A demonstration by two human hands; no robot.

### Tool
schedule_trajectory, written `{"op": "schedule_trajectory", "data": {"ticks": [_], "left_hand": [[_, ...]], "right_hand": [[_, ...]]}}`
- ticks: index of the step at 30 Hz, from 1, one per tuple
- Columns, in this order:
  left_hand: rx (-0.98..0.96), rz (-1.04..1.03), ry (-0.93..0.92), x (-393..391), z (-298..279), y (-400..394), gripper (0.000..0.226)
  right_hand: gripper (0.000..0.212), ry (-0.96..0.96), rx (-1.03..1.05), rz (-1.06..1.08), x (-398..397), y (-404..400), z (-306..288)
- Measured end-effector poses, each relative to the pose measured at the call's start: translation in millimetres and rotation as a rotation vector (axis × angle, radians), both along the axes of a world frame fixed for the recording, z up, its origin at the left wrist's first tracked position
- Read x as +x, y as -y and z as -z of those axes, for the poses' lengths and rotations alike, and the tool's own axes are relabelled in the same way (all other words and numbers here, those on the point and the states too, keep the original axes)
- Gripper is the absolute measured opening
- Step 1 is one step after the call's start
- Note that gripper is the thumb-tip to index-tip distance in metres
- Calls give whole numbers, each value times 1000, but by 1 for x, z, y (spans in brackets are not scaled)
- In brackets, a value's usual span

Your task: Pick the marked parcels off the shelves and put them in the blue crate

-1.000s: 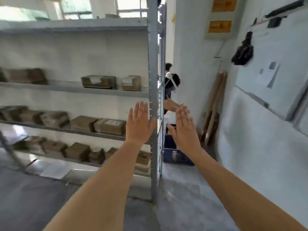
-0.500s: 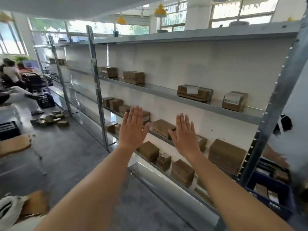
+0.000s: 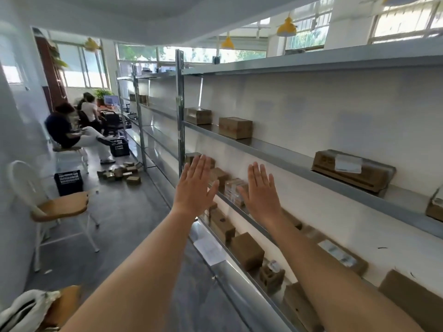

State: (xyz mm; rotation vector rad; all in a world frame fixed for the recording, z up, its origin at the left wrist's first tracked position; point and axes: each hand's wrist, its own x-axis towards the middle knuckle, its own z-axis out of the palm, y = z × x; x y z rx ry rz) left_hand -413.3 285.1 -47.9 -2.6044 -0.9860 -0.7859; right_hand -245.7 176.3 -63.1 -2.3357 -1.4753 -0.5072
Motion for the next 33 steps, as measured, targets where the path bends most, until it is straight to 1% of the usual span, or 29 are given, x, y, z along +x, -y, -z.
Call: {"op": "schedule_trajectory", "data": {"ticks": [6, 11, 19, 25, 29, 33], "left_hand": [[15, -81, 7, 30, -9, -81, 72], [37, -98, -12, 48, -8, -159, 74], [35, -57, -8, 90, -12, -284, 71], [12, -41, -36, 128, -2, -356, 74], [-22, -22, -9, 157, 3, -405, 75], [-22, -24, -27, 180, 0, -452, 76]], "right_hand": [[74, 35, -42, -52, 28, -91, -2], [73, 54, -9, -66, 50, -175, 1], [69, 9, -3, -37, 93, -289, -3], [70, -16, -19, -30, 134, -356, 3], [71, -22, -19, -48, 166, -406, 6], [72, -15, -49, -46, 195, -457, 1]]}}
